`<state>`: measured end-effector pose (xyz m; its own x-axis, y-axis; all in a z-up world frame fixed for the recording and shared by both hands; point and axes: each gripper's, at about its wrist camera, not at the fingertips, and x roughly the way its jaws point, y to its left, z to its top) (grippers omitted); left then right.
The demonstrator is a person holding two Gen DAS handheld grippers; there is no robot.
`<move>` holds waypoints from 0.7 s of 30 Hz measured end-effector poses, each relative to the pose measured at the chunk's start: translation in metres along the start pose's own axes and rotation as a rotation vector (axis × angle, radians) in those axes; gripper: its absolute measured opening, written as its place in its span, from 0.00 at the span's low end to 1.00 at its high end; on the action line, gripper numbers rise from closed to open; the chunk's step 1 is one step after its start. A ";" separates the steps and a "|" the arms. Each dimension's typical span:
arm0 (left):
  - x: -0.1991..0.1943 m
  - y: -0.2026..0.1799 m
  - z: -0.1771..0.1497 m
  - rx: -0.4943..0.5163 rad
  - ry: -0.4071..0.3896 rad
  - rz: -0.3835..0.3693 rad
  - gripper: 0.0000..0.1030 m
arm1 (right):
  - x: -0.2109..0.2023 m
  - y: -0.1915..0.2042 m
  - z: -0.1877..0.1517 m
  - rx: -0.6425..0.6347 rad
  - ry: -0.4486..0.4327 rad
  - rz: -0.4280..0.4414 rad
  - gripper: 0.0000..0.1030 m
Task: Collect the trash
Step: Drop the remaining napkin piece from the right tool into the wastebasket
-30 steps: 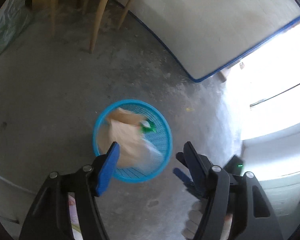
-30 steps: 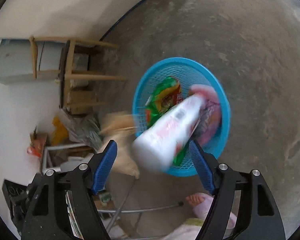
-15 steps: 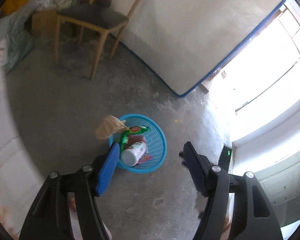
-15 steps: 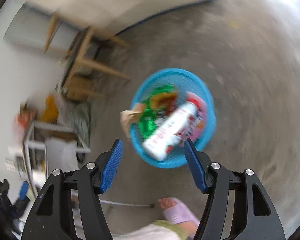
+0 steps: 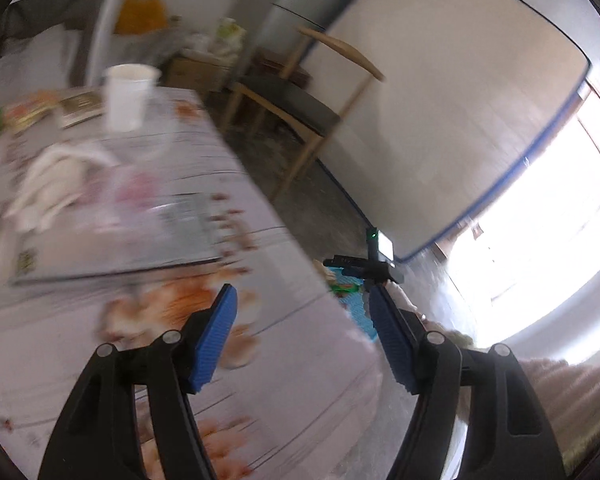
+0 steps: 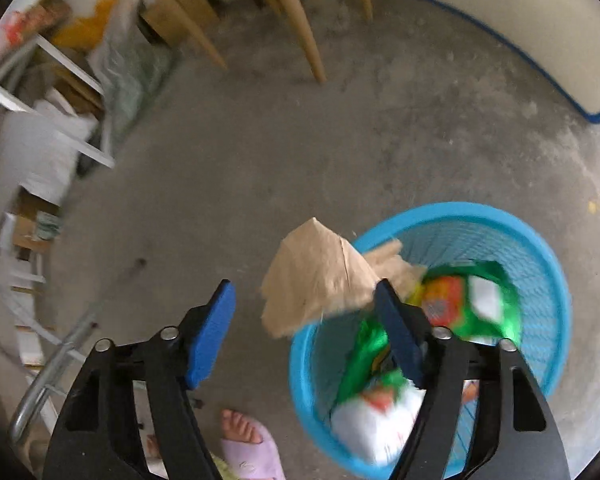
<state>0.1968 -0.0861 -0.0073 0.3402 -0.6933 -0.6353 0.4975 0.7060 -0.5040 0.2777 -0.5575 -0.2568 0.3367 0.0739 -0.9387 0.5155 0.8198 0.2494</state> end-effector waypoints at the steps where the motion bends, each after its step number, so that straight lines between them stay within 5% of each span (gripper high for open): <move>1: -0.007 0.007 -0.001 -0.012 -0.009 0.009 0.64 | 0.012 -0.001 0.004 0.008 0.023 -0.026 0.57; 3: -0.010 0.016 -0.003 -0.028 -0.022 0.027 0.64 | 0.033 -0.006 0.007 0.024 0.052 -0.081 0.52; 5: -0.017 0.029 -0.005 -0.037 -0.032 0.032 0.64 | 0.042 -0.013 0.007 0.056 0.064 -0.099 0.32; 9: -0.012 0.046 -0.003 -0.078 -0.040 0.032 0.64 | 0.036 -0.024 0.000 0.117 0.038 -0.036 0.20; 11: -0.013 0.056 -0.003 -0.106 -0.042 0.025 0.64 | 0.025 -0.027 -0.004 0.123 0.013 -0.040 0.03; 21: -0.023 0.061 -0.004 -0.109 -0.079 0.012 0.64 | -0.100 -0.061 -0.043 0.162 -0.243 0.002 0.03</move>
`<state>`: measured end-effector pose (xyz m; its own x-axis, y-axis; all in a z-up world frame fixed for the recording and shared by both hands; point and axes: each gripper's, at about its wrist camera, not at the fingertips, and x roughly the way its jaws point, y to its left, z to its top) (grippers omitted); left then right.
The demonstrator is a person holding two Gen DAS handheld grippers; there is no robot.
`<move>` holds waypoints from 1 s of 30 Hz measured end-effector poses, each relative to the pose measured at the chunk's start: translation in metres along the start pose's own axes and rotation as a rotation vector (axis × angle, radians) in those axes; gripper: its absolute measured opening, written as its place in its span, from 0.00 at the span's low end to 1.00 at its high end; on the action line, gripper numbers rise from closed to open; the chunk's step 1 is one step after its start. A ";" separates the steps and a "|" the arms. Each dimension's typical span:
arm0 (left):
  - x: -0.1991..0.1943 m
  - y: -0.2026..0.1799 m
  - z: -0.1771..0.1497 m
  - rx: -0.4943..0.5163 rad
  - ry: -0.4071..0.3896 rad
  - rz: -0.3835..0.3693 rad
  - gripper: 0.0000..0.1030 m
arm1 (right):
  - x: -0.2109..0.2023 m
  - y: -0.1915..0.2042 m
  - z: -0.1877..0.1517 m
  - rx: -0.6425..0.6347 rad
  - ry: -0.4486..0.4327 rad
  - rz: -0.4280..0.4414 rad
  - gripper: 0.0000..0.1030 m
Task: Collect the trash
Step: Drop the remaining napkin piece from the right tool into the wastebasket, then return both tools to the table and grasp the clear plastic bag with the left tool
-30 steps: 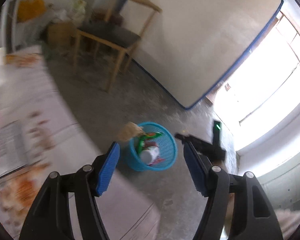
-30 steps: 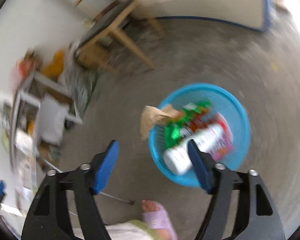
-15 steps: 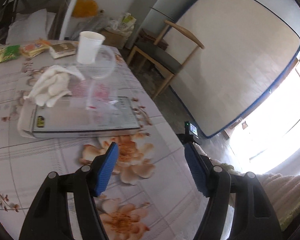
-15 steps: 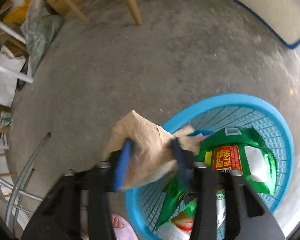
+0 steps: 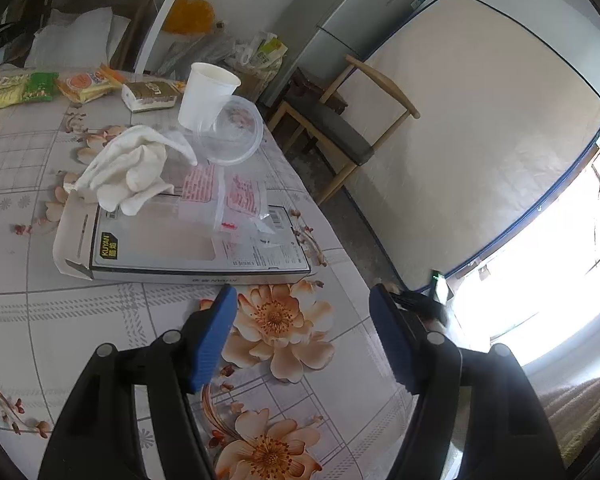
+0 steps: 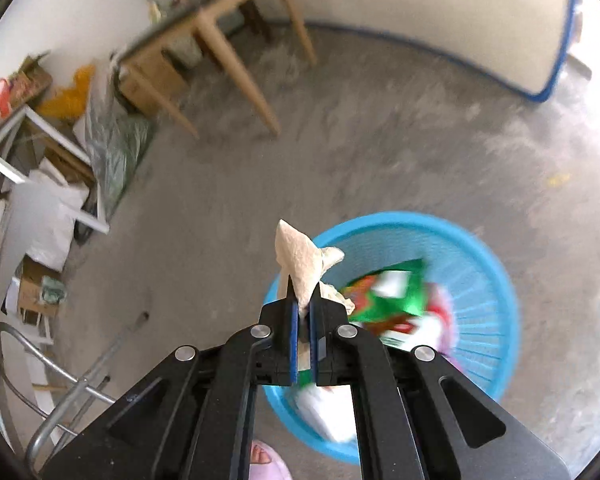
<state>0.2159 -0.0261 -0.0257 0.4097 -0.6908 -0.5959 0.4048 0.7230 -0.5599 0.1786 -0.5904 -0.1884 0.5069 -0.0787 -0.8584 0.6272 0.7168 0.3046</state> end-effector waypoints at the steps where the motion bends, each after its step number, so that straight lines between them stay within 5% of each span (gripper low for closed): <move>1: 0.000 0.000 0.000 -0.001 -0.001 0.000 0.64 | -0.018 -0.009 -0.007 0.009 -0.032 -0.021 0.03; 5: -0.002 -0.001 -0.003 -0.007 -0.001 0.000 0.64 | -0.037 -0.037 -0.030 0.046 -0.065 -0.088 0.03; 11: -0.007 -0.007 -0.004 0.012 0.002 0.027 0.64 | 0.005 -0.059 -0.045 0.064 0.015 -0.213 0.05; 16: -0.012 -0.009 -0.005 0.009 0.001 0.061 0.64 | 0.056 -0.068 -0.052 -0.034 0.153 -0.397 0.29; 17: -0.014 -0.009 -0.005 0.008 -0.004 0.072 0.64 | 0.053 -0.072 -0.053 -0.021 0.148 -0.395 0.41; 20: -0.023 -0.008 -0.006 0.006 -0.023 0.090 0.67 | 0.024 -0.080 -0.056 0.034 0.086 -0.336 0.54; 26: -0.038 -0.006 -0.012 -0.012 -0.040 0.091 0.68 | -0.058 -0.072 -0.052 0.044 -0.061 -0.231 0.56; 30: -0.053 -0.011 -0.017 0.007 -0.069 0.116 0.68 | -0.121 -0.028 -0.055 -0.010 -0.163 -0.092 0.61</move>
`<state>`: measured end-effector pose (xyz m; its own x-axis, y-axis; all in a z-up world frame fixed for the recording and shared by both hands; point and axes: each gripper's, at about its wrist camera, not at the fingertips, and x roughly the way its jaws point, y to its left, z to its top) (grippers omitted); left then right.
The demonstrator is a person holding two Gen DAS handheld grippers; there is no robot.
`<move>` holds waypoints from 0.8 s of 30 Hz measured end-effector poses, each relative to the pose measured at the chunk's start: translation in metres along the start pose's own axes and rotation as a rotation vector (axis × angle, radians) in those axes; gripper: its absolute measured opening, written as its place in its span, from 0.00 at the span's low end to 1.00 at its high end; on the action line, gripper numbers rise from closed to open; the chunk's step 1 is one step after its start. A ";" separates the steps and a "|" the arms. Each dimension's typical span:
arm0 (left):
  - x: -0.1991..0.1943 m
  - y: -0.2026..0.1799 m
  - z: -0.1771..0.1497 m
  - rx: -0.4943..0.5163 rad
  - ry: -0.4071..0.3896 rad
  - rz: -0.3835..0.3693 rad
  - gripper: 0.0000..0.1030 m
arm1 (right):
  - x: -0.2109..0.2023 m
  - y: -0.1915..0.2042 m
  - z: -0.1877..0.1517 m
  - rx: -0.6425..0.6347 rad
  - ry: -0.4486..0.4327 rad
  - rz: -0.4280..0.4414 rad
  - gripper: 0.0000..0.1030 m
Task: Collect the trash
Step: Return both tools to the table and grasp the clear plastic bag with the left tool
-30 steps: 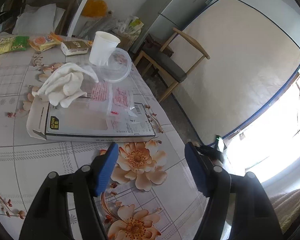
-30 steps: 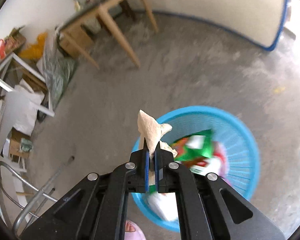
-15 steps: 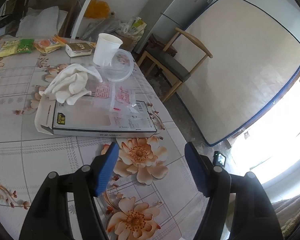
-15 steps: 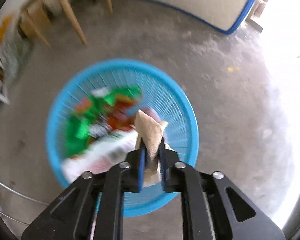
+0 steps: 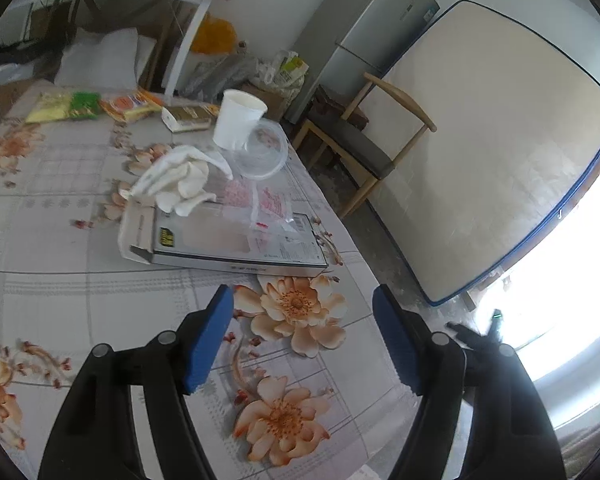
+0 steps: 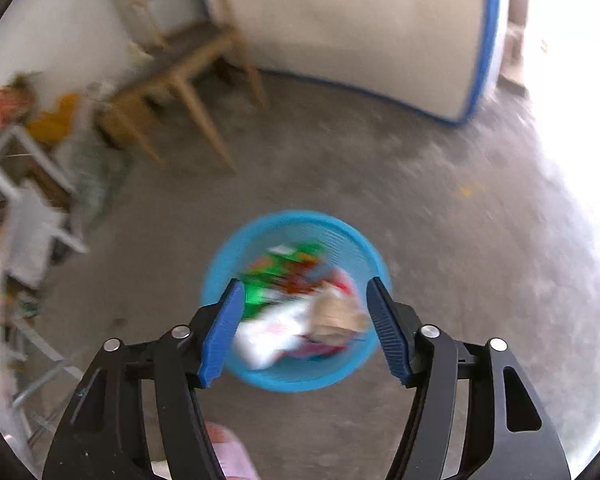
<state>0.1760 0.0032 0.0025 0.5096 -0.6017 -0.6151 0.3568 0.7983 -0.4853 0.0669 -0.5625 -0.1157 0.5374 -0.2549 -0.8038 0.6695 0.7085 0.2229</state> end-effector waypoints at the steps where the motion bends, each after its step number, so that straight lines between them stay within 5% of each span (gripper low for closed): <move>1: -0.006 0.001 -0.002 0.003 -0.011 0.010 0.69 | -0.014 0.013 0.000 -0.026 -0.020 0.041 0.63; 6: -0.031 0.010 -0.009 0.006 -0.058 0.076 0.72 | -0.080 0.110 -0.008 -0.199 -0.058 0.293 0.70; 13: -0.047 0.032 -0.014 0.013 -0.087 0.168 0.75 | -0.112 0.262 -0.040 -0.432 0.051 0.639 0.77; 19: -0.038 0.055 0.004 0.005 -0.104 0.207 0.75 | -0.102 0.382 -0.076 -0.659 0.098 0.670 0.78; 24: -0.012 0.080 0.036 -0.038 -0.086 0.209 0.75 | -0.071 0.442 -0.077 -0.635 0.191 0.640 0.75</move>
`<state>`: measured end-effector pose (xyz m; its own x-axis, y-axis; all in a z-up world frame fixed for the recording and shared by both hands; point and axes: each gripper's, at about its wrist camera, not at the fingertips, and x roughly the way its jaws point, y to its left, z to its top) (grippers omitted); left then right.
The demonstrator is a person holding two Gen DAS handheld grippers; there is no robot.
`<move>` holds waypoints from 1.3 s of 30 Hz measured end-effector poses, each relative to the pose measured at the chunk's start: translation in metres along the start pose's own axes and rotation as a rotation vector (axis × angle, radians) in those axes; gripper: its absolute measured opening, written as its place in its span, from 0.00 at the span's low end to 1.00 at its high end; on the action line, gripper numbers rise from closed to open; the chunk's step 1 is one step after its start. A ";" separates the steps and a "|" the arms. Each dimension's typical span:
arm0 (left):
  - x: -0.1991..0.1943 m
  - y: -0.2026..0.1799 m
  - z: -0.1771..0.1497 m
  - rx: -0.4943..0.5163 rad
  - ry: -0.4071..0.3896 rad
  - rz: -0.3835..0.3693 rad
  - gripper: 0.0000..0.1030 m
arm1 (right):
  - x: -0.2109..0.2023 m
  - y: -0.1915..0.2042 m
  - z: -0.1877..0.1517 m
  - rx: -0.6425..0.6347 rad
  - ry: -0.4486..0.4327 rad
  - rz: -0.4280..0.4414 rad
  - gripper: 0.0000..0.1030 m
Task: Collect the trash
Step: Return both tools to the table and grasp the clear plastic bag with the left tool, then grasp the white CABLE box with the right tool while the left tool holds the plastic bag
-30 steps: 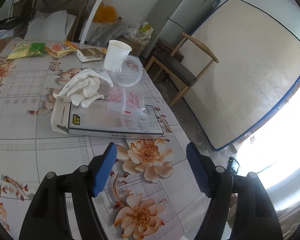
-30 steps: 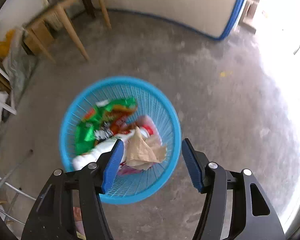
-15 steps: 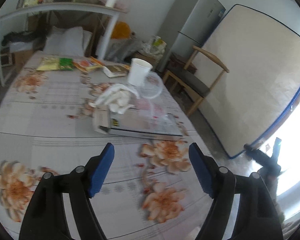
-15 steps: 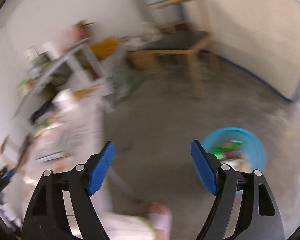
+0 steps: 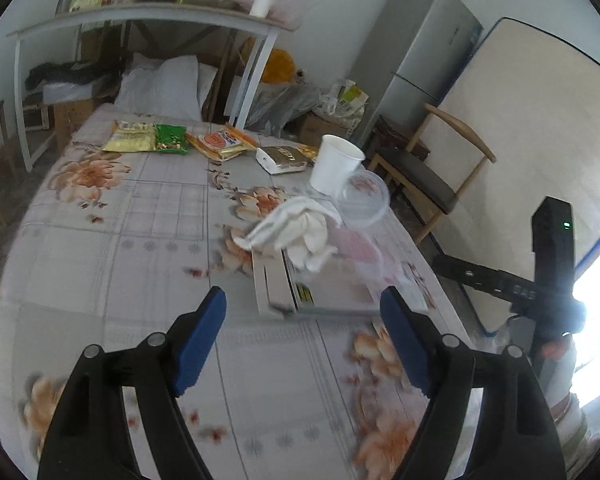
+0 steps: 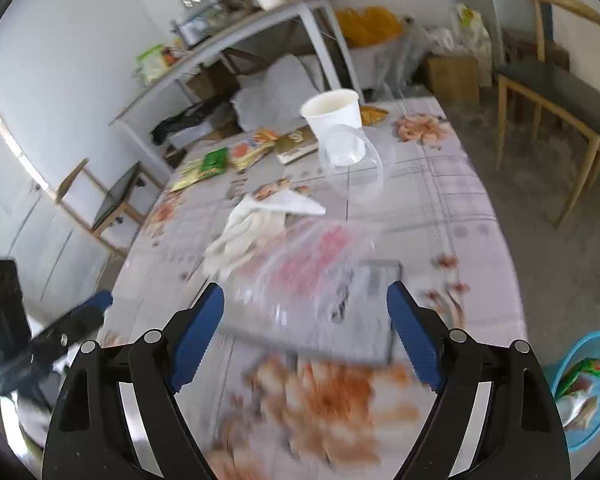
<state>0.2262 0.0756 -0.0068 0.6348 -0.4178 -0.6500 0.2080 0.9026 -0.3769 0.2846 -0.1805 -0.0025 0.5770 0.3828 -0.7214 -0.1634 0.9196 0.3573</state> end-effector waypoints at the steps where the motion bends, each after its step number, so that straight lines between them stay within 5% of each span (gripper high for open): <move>1: 0.014 0.005 0.007 -0.015 0.018 0.029 0.74 | 0.014 -0.002 0.007 0.026 0.011 -0.011 0.70; 7: 0.083 0.023 0.010 -0.064 0.171 0.055 0.37 | 0.051 -0.007 0.011 0.121 0.085 0.056 0.51; 9: 0.085 0.018 0.002 -0.040 0.185 0.032 0.34 | 0.047 -0.003 0.011 0.096 0.100 0.043 0.40; 11: 0.080 0.012 -0.005 -0.016 0.176 0.027 0.34 | 0.047 -0.001 0.007 0.071 0.116 0.038 0.27; 14: 0.071 0.006 -0.016 -0.005 0.187 0.004 0.34 | 0.042 0.003 0.003 0.025 0.120 0.008 0.21; 25: 0.027 -0.027 -0.072 0.012 0.275 -0.142 0.34 | 0.011 0.012 -0.041 -0.046 0.141 0.023 0.20; 34: -0.028 -0.056 -0.128 0.005 0.381 -0.427 0.34 | -0.031 0.020 -0.096 -0.101 0.153 0.086 0.20; 36: -0.038 -0.059 -0.131 0.019 0.376 -0.438 0.35 | -0.035 0.019 -0.100 -0.090 0.150 0.099 0.20; 39: -0.047 -0.058 -0.122 0.030 0.312 -0.398 0.49 | -0.042 0.009 -0.105 -0.009 0.144 0.156 0.22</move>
<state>0.0931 0.0307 -0.0351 0.2501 -0.7369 -0.6280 0.4124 0.6679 -0.6195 0.1749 -0.1793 -0.0310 0.4240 0.5291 -0.7350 -0.2495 0.8484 0.4668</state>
